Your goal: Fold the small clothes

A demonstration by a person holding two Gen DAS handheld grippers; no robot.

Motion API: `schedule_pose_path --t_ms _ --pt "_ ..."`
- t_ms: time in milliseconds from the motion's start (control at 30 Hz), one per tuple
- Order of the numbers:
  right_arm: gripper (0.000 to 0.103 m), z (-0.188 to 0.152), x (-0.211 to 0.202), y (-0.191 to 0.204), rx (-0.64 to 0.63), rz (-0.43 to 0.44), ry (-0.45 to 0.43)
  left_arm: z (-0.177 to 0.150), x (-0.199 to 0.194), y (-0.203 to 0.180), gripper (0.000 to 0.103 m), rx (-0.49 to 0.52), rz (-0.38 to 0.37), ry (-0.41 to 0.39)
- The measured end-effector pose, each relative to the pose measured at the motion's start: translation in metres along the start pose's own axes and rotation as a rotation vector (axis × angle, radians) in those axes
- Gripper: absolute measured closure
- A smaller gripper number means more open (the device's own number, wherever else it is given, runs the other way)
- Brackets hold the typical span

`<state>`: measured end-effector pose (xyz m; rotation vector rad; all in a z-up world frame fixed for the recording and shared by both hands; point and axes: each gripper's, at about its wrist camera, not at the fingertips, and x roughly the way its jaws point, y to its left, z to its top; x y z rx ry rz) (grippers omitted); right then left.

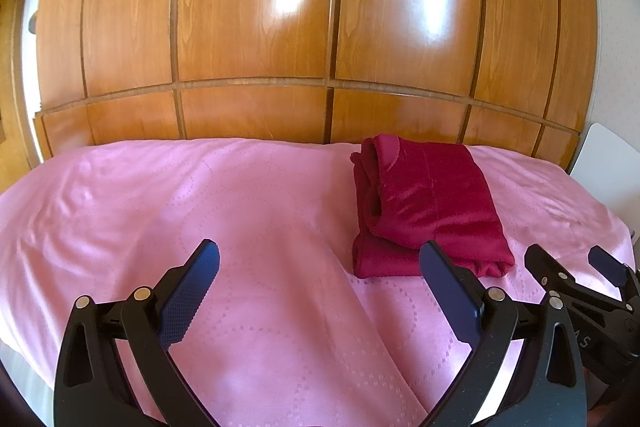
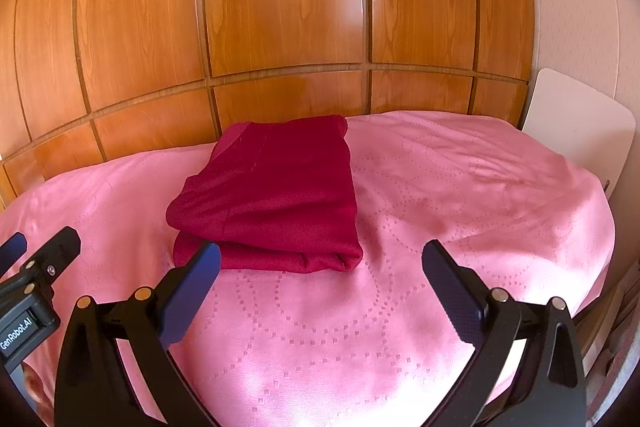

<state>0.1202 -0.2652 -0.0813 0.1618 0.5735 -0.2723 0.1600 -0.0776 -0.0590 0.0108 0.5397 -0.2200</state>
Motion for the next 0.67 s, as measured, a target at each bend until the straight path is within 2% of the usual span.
schedule_pose_path --t_ms 300,500,667 --pt "0.002 0.000 0.003 0.000 -0.009 0.002 0.008 -0.001 0.000 -0.001 0.004 0.013 0.005 0.002" --pt "0.002 -0.001 0.005 -0.001 -0.009 0.001 0.004 -0.002 0.008 0.003 0.004 0.002 -0.008 0.042" --pt "0.002 -0.002 0.008 -0.003 -0.009 0.003 0.009 -0.003 0.011 0.003 0.004 0.002 0.006 0.043"
